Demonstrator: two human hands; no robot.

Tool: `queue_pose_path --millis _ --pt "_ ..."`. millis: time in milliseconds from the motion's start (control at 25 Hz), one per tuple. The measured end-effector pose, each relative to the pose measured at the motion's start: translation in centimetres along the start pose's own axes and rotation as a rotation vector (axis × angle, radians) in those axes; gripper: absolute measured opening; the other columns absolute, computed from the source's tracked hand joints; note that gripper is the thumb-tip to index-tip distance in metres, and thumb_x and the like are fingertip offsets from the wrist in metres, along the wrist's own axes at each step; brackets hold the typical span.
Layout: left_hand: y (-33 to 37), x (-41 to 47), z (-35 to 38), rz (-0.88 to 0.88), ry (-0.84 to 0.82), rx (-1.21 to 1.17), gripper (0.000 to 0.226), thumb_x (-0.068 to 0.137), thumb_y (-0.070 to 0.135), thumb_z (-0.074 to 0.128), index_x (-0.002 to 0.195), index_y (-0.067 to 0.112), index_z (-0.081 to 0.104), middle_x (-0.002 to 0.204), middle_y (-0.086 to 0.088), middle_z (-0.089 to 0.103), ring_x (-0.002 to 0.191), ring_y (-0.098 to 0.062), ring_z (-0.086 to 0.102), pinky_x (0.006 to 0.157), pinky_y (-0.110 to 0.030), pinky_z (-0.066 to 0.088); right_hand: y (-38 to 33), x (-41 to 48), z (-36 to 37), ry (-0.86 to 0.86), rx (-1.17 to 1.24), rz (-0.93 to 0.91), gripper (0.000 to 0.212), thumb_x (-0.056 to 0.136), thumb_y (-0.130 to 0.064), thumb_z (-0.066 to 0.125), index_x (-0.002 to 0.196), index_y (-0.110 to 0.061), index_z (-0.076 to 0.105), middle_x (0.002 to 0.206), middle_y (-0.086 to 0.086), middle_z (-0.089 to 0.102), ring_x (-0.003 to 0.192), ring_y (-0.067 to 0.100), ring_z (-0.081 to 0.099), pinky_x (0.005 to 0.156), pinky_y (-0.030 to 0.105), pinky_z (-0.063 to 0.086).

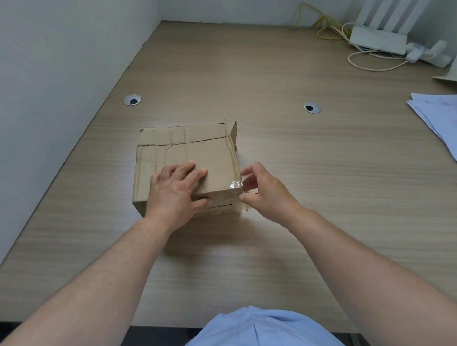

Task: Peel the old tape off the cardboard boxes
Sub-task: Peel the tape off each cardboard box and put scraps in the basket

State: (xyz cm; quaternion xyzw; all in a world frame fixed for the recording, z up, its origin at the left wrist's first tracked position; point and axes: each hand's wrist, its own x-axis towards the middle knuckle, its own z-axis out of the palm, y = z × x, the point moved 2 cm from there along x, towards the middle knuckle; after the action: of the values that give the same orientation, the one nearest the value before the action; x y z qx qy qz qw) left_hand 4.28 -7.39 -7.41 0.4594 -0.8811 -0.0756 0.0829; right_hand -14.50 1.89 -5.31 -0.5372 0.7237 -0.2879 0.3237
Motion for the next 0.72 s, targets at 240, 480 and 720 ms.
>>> queue_pose_path --millis 240,480,720 --pt "0.0 0.0 0.1 0.007 0.021 0.002 0.068 0.078 0.061 0.064 0.138 0.041 0.040 0.149 0.010 0.034 0.132 -0.018 0.020 0.103 -0.038 0.017 -0.1 0.4 -0.1 0.058 -0.089 -0.082 0.020 0.084 -0.016 0.064 0.102 -0.026 0.064 0.095 -0.003 0.055 0.091 0.013 0.058 0.085 0.039 0.049" --pt "0.1 -0.1 0.0 0.013 0.014 0.010 0.068 0.079 0.060 0.063 0.139 0.041 0.039 0.150 0.010 0.033 0.133 -0.019 0.021 0.105 -0.040 0.018 -0.2 0.7 -0.3 0.009 -0.101 -0.087 0.019 0.083 -0.013 0.064 0.077 -0.028 0.055 0.095 -0.005 0.051 0.090 0.016 0.057 0.079 0.032 0.048" --pt "0.2 -0.1 -0.1 0.004 0.001 0.009 0.068 0.079 0.060 0.062 0.140 0.041 0.038 0.151 0.011 0.031 0.134 -0.018 0.020 0.104 -0.037 0.015 -0.9 1.6 -1.4 0.068 -0.242 -0.146 0.003 0.088 -0.021 0.061 0.087 -0.022 0.064 0.083 -0.015 0.051 0.080 0.011 0.054 0.076 0.031 0.046"
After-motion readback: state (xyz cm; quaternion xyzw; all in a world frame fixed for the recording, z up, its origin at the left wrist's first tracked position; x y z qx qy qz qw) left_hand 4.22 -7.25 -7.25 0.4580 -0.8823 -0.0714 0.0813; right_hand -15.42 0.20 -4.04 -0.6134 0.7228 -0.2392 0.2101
